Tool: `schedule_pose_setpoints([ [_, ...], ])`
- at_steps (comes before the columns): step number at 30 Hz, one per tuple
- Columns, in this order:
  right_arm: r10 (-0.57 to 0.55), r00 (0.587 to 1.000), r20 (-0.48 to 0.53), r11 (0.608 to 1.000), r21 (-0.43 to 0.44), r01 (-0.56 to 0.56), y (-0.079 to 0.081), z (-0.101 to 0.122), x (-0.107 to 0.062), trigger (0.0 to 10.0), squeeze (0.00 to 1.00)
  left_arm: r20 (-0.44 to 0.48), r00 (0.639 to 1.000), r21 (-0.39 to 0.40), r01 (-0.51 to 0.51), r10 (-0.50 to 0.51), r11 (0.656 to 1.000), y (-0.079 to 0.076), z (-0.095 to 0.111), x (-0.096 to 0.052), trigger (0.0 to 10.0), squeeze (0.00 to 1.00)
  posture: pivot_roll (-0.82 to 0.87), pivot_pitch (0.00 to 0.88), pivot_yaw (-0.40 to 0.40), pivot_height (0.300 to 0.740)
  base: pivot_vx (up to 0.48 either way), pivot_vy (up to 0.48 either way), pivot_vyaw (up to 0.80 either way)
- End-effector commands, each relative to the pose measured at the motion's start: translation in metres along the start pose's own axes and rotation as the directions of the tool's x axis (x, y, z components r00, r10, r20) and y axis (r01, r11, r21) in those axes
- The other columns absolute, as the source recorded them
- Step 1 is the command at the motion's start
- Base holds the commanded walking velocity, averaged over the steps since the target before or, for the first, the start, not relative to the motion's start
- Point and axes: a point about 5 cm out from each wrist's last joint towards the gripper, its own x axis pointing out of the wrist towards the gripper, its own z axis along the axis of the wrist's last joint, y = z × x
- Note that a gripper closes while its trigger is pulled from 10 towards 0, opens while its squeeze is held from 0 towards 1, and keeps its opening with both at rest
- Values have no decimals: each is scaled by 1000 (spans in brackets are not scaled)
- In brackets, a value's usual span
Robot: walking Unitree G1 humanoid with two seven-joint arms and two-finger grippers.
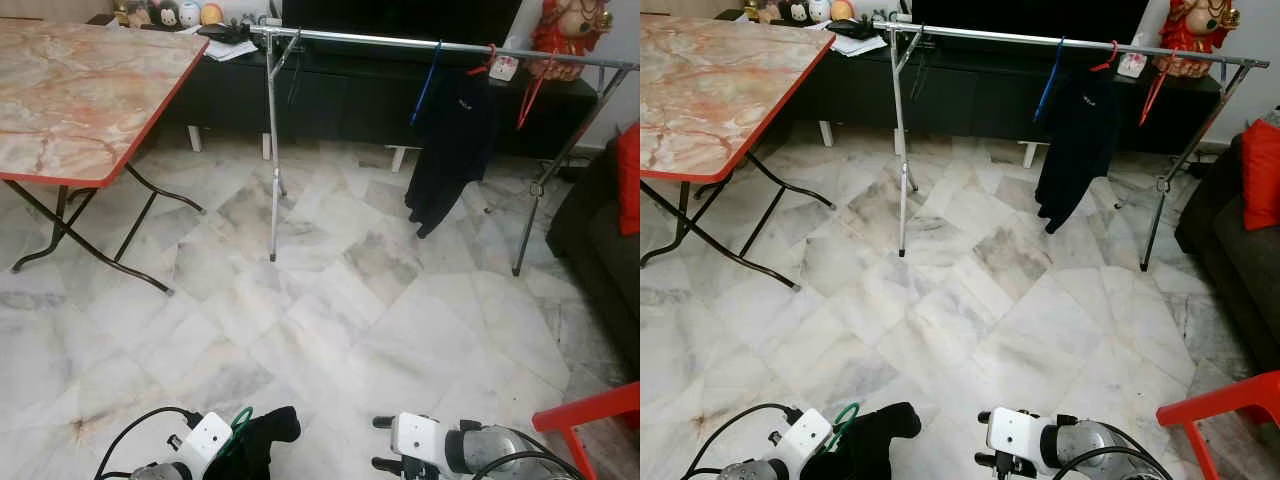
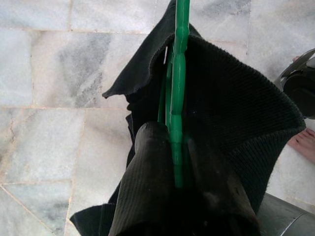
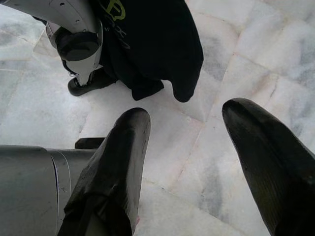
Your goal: Hang hanger
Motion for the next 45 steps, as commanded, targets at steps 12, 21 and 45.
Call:
schedule_pose_setpoints([
  [12,40,998,-38,998,-36,-42,3,-4,-1,10000,0,-3,999,20,33,-33,999,-5,-2,0,10000,0,15,51,-119,740,0,0,0],
  [21,45,998,-35,998,-40,-46,3,-2,1,0,0,9,999,23,38,-38,999,-5,2,1,10000,0,15,52,-120,740,0,0,0],
  [45,34,999,-42,999,-12,-35,1,-1,2,10000,1000,19,999,26,46,-47,999,-5,4,1,10000,0,17,53,-119,740,0,0,0],
])
